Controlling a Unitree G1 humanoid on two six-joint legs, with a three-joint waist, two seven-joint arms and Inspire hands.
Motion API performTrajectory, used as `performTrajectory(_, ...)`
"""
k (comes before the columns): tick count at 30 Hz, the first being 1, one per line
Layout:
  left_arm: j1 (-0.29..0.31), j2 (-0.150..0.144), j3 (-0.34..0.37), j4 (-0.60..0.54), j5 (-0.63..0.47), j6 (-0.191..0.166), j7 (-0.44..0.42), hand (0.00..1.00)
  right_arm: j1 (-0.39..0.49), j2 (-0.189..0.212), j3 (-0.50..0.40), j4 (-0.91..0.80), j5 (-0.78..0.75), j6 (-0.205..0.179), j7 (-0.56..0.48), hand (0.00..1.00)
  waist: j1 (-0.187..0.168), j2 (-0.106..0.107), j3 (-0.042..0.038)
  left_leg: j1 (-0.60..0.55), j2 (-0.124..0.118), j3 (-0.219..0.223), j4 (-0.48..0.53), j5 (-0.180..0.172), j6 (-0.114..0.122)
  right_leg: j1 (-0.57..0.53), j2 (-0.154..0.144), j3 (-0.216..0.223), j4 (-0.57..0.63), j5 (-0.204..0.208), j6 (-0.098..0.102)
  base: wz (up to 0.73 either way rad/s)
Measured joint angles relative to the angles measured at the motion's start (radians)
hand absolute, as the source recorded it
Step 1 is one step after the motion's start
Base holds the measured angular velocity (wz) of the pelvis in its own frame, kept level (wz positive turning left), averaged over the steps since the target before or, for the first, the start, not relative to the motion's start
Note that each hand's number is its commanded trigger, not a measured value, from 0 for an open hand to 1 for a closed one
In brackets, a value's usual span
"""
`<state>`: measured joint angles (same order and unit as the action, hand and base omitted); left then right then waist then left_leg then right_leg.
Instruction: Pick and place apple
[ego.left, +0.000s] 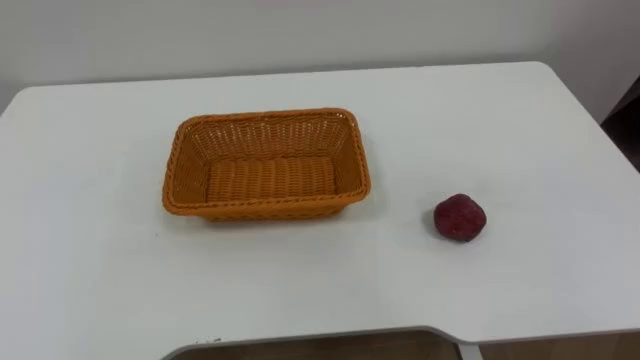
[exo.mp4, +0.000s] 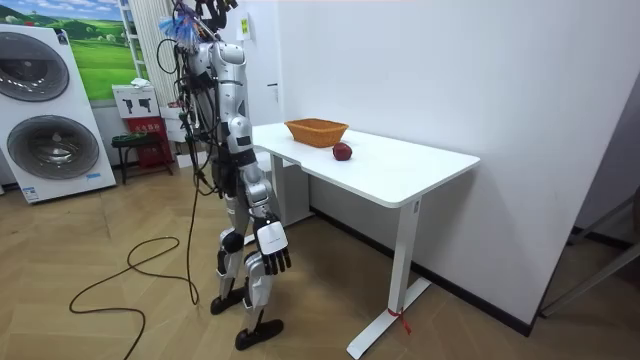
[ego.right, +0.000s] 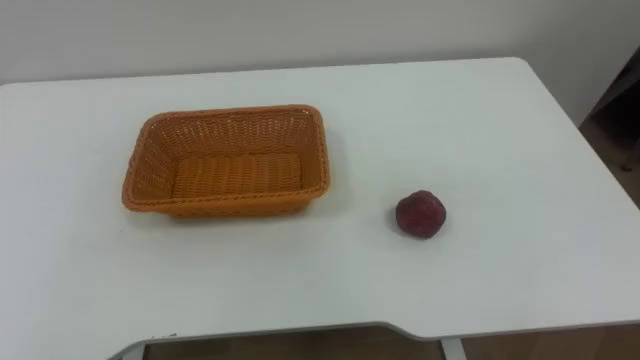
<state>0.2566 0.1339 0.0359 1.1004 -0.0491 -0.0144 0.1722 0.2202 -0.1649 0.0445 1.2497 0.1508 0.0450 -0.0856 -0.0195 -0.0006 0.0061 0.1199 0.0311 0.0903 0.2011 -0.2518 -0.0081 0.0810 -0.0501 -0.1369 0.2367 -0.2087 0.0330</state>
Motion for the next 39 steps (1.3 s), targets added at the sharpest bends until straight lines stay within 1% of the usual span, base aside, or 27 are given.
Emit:
performTrajectory(4,0.000,0.000,0.000,0.000,0.000,0.000,0.001,0.00,-0.001,0.000,-0.001,0.001,0.011,0.000,-0.001,0.00,0.002,0.000,0.0001,0.000,0.000,0.000,-0.002,0.000,0.000,0.000,0.000,0.000,0.001,0.000,0.000,0.00)
performTrajectory(7,0.002,0.001,0.000,-0.004,0.000,-0.001,0.004,0.00,-0.010,-0.001,-0.009,-0.002,0.087,0.000,-0.008,0.00,0.003,0.000,0.0003,0.001,0.000,0.004,-0.004,0.000,0.000,-0.003,0.001,0.004,0.001,0.000,0.000,-0.04)
performTrajectory(10,0.009,0.000,0.004,-0.002,-0.010,-0.009,0.021,0.00,-0.014,0.007,-0.052,-0.017,0.304,-0.009,-0.030,0.00,0.003,-0.002,0.0001,0.011,0.002,0.019,-0.012,0.000,0.000,-0.008,0.003,0.021,0.001,0.000,0.000,-0.13)
performTrajectory(11,0.010,0.000,0.005,-0.002,-0.022,-0.011,0.024,0.00,-0.014,0.010,-0.060,-0.020,0.341,-0.012,-0.036,0.00,0.002,-0.003,-0.0005,0.012,0.002,0.020,-0.014,0.000,0.000,-0.007,0.003,0.022,0.001,0.000,0.000,-0.10)
performTrajectory(12,0.011,0.000,0.008,-0.002,-0.047,-0.016,0.032,0.00,-0.015,0.013,-0.071,-0.024,0.420,-0.023,-0.046,0.00,0.001,-0.006,-0.0011,0.014,0.001,0.023,-0.012,0.000,0.000,-0.003,0.004,0.025,0.001,0.000,0.000,-0.05)
performTrajectory(13,0.012,0.000,0.010,-0.003,-0.057,-0.020,0.035,0.00,-0.015,0.014,-0.083,-0.027,0.464,-0.026,-0.048,0.00,-0.001,-0.007,-0.0007,0.015,0.001,0.024,-0.010,0.000,0.000,-0.002,0.004,0.025,0.001,0.000,0.000,-0.03)
performTrajectory(14,0.021,0.000,0.028,-0.003,-0.059,-0.029,0.035,0.00,-0.012,0.016,-0.131,-0.047,0.561,-0.027,-0.059,0.00,-0.002,-0.009,-0.0003,0.016,0.001,0.024,-0.004,0.000,0.000,0.001,0.004,0.025,0.001,0.000,0.000,0.00)
performTrajectory(15,0.025,0.002,0.046,-0.002,-0.059,-0.040,0.035,0.00,-0.012,0.015,-0.176,-0.065,0.644,-0.035,-0.072,0.00,-0.007,-0.011,-0.0004,0.016,0.002,0.024,0.000,-0.001,0.001,0.003,0.003,0.025,0.000,0.000,0.000,0.00)
performTrajectory(16,0.025,0.005,0.052,-0.002,-0.059,-0.042,0.035,0.00,-0.011,0.015,-0.199,-0.078,0.684,-0.040,-0.081,0.00,-0.008,-0.012,0.0000,0.017,0.002,0.024,0.000,-0.001,0.001,0.004,0.003,0.025,0.000,0.000,0.000,0.00)
performTrajectory(18,0.030,0.006,0.088,-0.003,-0.058,-0.058,0.043,0.00,-0.001,0.016,-0.279,-0.133,0.824,-0.065,-0.123,0.00,-0.017,-0.022,-0.0019,0.017,0.002,0.024,-0.004,-0.001,0.001,0.004,0.003,0.024,0.000,0.000,0.000,0.00)
performTrajectory(19,0.032,0.006,0.096,-0.005,-0.058,-0.059,0.043,0.00,0.000,0.016,-0.299,-0.154,0.861,-0.068,-0.136,0.00,-0.017,-0.023,-0.0022,0.018,0.002,0.024,-0.004,-0.001,0.001,0.004,0.003,0.023,0.000,0.000,0.000,0.00)
performTrajectory(21,0.046,0.009,0.119,-0.013,-0.071,-0.058,0.043,0.00,0.000,0.016,-0.367,-0.226,0.966,-0.086,-0.199,0.00,-0.024,-0.028,-0.0015,0.020,0.001,0.024,-0.004,-0.001,0.001,0.006,0.003,0.025,0.000,-0.001,0.001,0.00)
performTrajectory(22,0.050,0.011,0.119,-0.022,-0.075,-0.058,0.043,0.00,-0.001,0.016,-0.379,-0.244,0.985,-0.093,-0.217,0.00,-0.026,-0.029,-0.0007,0.020,0.001,0.023,-0.004,-0.001,0.001,0.006,0.003,0.025,0.000,-0.001,0.001,0.00)
performTrajectory(23,0.057,0.015,0.119,-0.033,-0.076,-0.058,0.043,0.00,-0.002,0.015,-0.392,-0.277,1.008,-0.111,-0.254,0.00,-0.029,-0.034,-0.0005,0.020,0.001,0.023,-0.004,-0.001,0.001,0.006,0.003,0.025,-0.001,-0.001,0.001,0.00)
performTrajectory(25,0.072,0.023,0.119,-0.051,-0.075,-0.059,0.042,0.00,-0.012,0.015,-0.423,-0.308,1.024,-0.134,-0.303,0.00,-0.033,-0.039,0.0012,0.019,0.001,0.023,-0.004,-0.001,0.001,0.007,0.003,0.025,-0.001,-0.001,0.001,0.00)
performTrajectory(26,0.072,0.030,0.119,-0.052,-0.073,-0.059,0.042,0.00,-0.017,0.014,-0.433,-0.323,1.029,-0.157,-0.340,0.00,-0.033,-0.042,0.0015,0.019,0.001,0.022,-0.004,-0.001,0.001,0.008,0.003,0.025,-0.003,-0.001,0.001,0.00)
performTrajectory(28,0.072,0.042,0.120,-0.051,-0.069,-0.061,0.041,0.00,-0.021,0.009,-0.465,-0.349,1.039,-0.186,-0.411,0.00,-0.034,-0.041,0.0011,0.021,0.001,0.019,-0.004,-0.001,0.001,0.017,0.004,0.022,-0.016,0.003,0.002,0.04)
performTrajectory(31,0.081,0.043,0.139,-0.051,-0.061,-0.064,0.038,0.00,-0.020,0.009,-0.504,-0.428,1.017,-0.199,-0.513,0.00,-0.033,-0.040,0.0007,0.025,0.000,0.021,-0.009,0.000,0.001,0.018,0.004,0.024,-0.014,0.002,0.002,-0.01)
performTrajectory(32,0.082,0.043,0.142,-0.052,-0.044,-0.065,0.038,0.00,-0.020,0.008,-0.510,-0.487,1.002,-0.215,-0.568,0.00,-0.033,-0.038,0.0011,0.021,0.000,0.022,-0.011,0.000,0.001,0.012,0.004,0.025,-0.014,0.002,0.002,0.00)
performTrajectory(33,0.081,0.042,0.144,-0.055,-0.033,-0.065,0.035,0.00,-0.019,0.008,-0.511,-0.564,0.953,-0.227,-0.631,0.00,-0.035,-0.039,-0.0016,0.011,-0.001,0.022,-0.010,0.000,0.001,0.001,0.004,0.025,-0.012,0.002,0.002,0.00)
performTrajectory(34,0.081,0.042,0.144,-0.058,-0.033,-0.065,0.033,0.00,-0.016,0.008,-0.510,-0.614,0.921,-0.229,-0.661,0.00,-0.035,-0.037,-0.0002,0.007,-0.001,0.021,-0.010,0.000,0.001,-0.002,0.003,0.025,-0.012,0.002,0.002,0.00)
performTrajectory(36,0.080,0.042,0.143,-0.066,-0.021,-0.069,0.035,0.00,-0.013,0.004,-0.507,-0.785,0.765,-0.266,-0.765,0.00,-0.035,-0.028,-0.0047,-0.016,-0.002,0.021,-0.005,0.000,0.002,-0.023,0.002,0.023,-0.009,0.002,0.002,0.00)
performTrajectory(37,0.080,0.042,0.142,-0.066,-0.016,-0.072,0.036,0.00,-0.013,0.004,-0.504,-0.816,0.706,-0.277,-0.788,0.00,-0.034,-0.029,-0.0079,-0.023,-0.002,0.021,-0.001,0.000,0.002,-0.028,0.002,0.023,-0.008,0.002,0.002,0.00)
performTrajectory(38,0.077,0.042,0.139,-0.069,-0.004,-0.074,0.036,0.00,-0.015,0.003,-0.500,-0.871,0.605,-0.296,-0.830,0.00,-0.033,-0.026,-0.0078,-0.026,-0.001,0.019,0.001,0.000,0.002,-0.030,0.002,0.022,-0.008,0.002,0.002,0.00)
performTrajectory(39,0.071,0.042,0.133,-0.066,0.002,-0.075,0.037,0.00,-0.016,-0.002,-0.495,-0.921,0.527,-0.306,-0.871,0.00,-0.026,-0.028,-0.0061,-0.026,-0.001,0.019,0.001,0.000,0.002,-0.030,0.002,0.022,-0.009,0.002,0.002,0.00)
